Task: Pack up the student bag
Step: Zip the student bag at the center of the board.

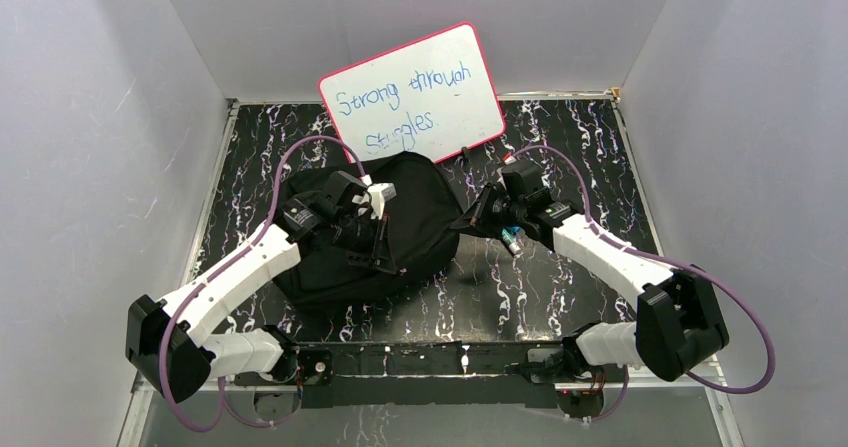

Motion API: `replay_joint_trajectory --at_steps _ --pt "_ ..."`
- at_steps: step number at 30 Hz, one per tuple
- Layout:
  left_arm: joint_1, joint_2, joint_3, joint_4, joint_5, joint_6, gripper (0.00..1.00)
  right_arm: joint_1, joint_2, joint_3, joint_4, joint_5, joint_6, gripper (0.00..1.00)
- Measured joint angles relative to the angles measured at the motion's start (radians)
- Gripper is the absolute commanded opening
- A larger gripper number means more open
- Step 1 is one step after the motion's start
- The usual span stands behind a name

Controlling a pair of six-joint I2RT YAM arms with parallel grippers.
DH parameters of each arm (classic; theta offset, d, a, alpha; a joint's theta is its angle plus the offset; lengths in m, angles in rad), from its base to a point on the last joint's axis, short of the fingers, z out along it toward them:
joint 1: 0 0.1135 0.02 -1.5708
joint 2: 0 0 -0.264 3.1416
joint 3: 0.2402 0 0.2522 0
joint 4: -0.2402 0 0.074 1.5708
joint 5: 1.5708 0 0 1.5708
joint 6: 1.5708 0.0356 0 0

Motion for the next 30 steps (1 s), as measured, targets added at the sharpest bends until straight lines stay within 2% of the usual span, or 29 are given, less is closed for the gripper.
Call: replay_joint_trajectory --at_steps 10,19,20,23,27,30 --pt "-0.001 -0.005 0.025 -0.108 -0.116 -0.031 0.00 -0.079 0.002 0.002 -0.039 -0.030 -0.080 0.00" --pt "-0.002 -0.011 0.025 -0.126 -0.166 -0.059 0.00 -0.093 0.014 0.027 -0.069 -0.046 -0.140 0.00" --pt "-0.002 -0.014 0.025 -0.124 -0.167 -0.063 0.02 -0.093 0.014 0.027 -0.068 -0.049 -0.147 0.00" --pt "-0.002 -0.023 0.025 -0.105 -0.166 -0.072 0.22 -0.097 0.015 0.027 -0.063 -0.069 -0.181 0.00" --pt "-0.002 -0.042 0.026 -0.045 -0.167 -0.098 0.46 -0.110 0.018 0.034 -0.072 -0.078 -0.247 0.08" --pt "0.005 -0.067 0.026 0.040 -0.197 -0.132 0.55 -0.114 0.013 0.048 -0.104 -0.061 -0.292 0.17"
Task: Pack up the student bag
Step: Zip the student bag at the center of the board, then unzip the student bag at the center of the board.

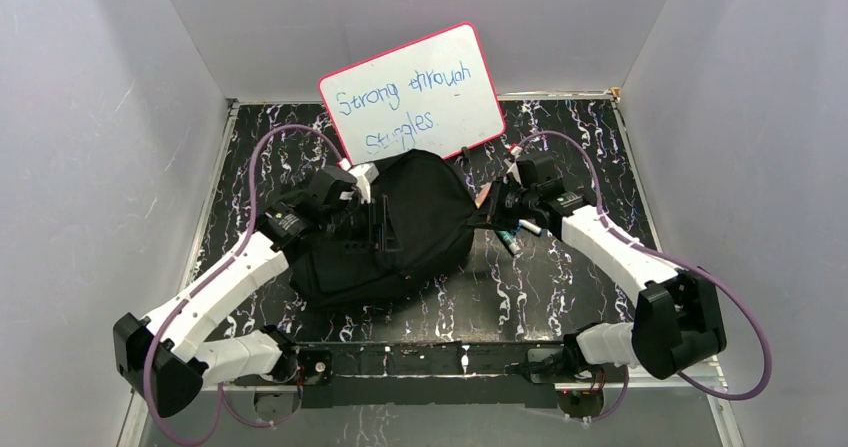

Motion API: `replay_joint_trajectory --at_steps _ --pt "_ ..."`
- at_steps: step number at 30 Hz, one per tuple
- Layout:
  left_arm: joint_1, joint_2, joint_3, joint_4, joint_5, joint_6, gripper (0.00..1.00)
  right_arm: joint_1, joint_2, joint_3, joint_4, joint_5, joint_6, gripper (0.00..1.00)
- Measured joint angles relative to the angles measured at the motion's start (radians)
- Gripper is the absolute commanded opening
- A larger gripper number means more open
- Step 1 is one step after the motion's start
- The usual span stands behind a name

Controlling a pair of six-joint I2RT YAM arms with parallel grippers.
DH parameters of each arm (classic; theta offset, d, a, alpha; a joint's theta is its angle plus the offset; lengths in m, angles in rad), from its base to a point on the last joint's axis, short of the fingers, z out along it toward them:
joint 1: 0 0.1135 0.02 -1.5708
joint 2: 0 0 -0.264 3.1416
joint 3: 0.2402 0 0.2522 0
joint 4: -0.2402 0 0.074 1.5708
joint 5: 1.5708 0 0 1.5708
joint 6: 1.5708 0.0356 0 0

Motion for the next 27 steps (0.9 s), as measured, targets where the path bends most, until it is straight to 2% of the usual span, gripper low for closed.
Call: replay_joint_trajectory --at_steps 4,9,12,16,20,27 --pt "0.080 -0.021 0.000 0.077 -0.030 -0.037 0.56 -0.001 -0.030 0.034 -0.068 0.063 -0.061 0.31" --pt "0.337 -0.022 -0.017 0.161 -0.058 -0.085 0.56 -0.013 -0.092 0.114 -0.127 0.137 -0.121 0.45" --pt "0.404 -0.021 -0.023 0.187 -0.067 -0.099 0.56 -0.013 -0.107 0.157 -0.151 0.167 -0.148 0.47" --pt "0.426 -0.012 -0.026 0.212 -0.066 -0.102 0.56 -0.012 -0.104 0.209 -0.187 0.178 -0.188 0.47" --pt "0.433 -0.005 -0.056 0.241 -0.069 -0.110 0.57 0.028 -0.043 0.298 -0.215 0.174 -0.208 0.55" --pt "0.441 -0.016 -0.121 0.240 -0.103 -0.142 0.57 0.317 0.174 0.484 -0.215 0.246 -0.229 0.63"
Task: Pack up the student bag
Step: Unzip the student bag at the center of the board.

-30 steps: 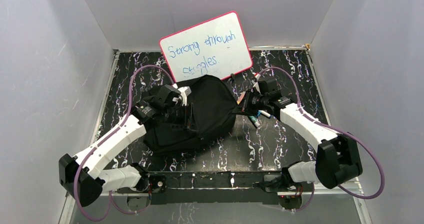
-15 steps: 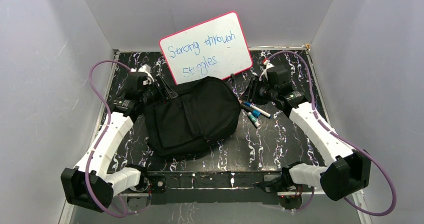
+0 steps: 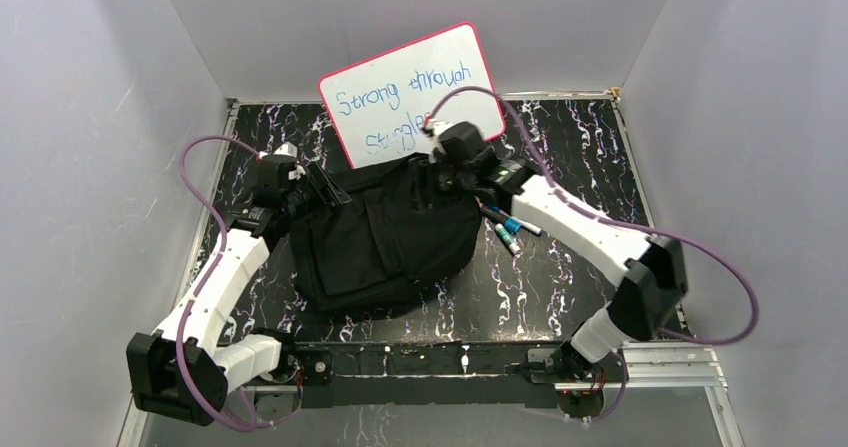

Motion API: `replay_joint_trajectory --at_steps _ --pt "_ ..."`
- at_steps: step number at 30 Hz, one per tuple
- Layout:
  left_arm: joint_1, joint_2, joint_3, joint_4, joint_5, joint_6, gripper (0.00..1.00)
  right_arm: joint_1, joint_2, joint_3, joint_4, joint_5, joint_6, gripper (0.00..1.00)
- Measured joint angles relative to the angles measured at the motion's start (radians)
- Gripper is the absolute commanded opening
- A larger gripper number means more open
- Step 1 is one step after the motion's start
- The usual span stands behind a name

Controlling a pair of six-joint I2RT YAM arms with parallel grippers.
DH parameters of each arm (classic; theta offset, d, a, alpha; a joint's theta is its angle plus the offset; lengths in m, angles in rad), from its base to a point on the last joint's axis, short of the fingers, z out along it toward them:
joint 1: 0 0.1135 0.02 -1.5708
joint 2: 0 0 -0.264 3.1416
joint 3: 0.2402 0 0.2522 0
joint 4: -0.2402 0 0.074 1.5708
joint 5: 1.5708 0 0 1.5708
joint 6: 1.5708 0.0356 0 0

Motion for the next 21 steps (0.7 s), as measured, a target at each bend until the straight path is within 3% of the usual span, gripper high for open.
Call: replay_joint_trajectory --at_steps 5,12,18,21 --pt "0.004 -0.076 -0.031 0.001 -0.034 -0.028 0.57 0.134 0.211 0.153 -0.011 0.038 -0.034 0.70" --pt "0.005 -0.126 -0.069 0.000 -0.041 -0.054 0.57 0.232 0.462 0.352 -0.087 0.154 -0.087 0.77" --pt "0.005 -0.129 -0.080 0.000 -0.042 -0.062 0.57 0.253 0.537 0.411 -0.128 0.250 -0.113 0.77" --pt "0.005 -0.129 -0.087 0.000 -0.042 -0.065 0.57 0.250 0.550 0.414 -0.140 0.275 -0.116 0.69"
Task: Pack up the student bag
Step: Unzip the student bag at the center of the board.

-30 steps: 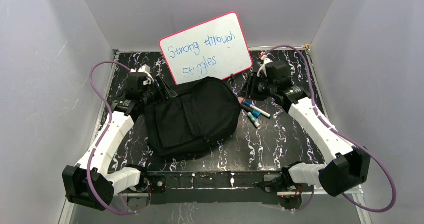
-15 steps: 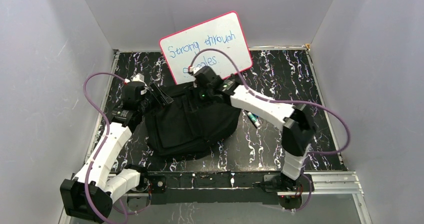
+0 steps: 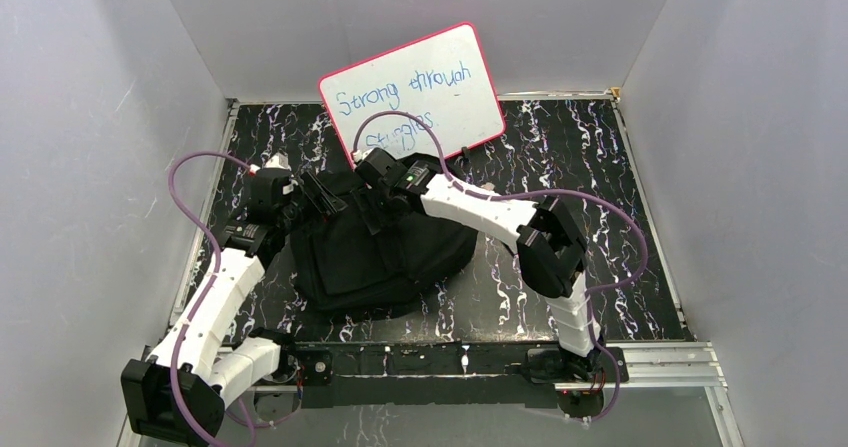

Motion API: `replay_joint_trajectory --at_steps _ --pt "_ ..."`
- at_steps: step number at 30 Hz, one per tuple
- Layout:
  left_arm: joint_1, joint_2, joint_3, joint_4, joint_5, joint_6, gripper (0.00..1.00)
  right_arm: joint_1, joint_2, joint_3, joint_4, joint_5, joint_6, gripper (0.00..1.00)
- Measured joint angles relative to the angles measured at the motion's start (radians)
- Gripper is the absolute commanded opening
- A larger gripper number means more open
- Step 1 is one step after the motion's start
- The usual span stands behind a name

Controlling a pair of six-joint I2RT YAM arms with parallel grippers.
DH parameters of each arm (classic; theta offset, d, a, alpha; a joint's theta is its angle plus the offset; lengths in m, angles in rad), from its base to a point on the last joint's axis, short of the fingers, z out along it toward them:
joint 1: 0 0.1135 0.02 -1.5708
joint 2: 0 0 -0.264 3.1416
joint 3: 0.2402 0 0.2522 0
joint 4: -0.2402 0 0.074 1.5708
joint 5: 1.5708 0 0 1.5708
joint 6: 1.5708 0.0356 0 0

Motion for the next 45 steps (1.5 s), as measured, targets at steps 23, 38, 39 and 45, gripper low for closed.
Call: replay_joint_trajectory --at_steps 23,38,39,45 --pt "0.000 0.261 0.043 0.120 0.095 0.141 0.43 -0.044 -0.097 -0.163 0.127 -0.038 0.108 0.00" --pt "0.000 0.407 0.115 0.226 0.264 0.239 0.48 -0.219 -0.202 -0.361 0.274 -0.324 0.216 0.00" --pt "0.000 0.412 0.116 0.235 0.277 0.237 0.47 -0.219 -0.202 -0.360 0.276 -0.326 0.216 0.00" --pt "0.000 0.461 0.126 0.279 0.348 0.227 0.43 -0.219 -0.202 -0.364 0.288 -0.343 0.223 0.00"
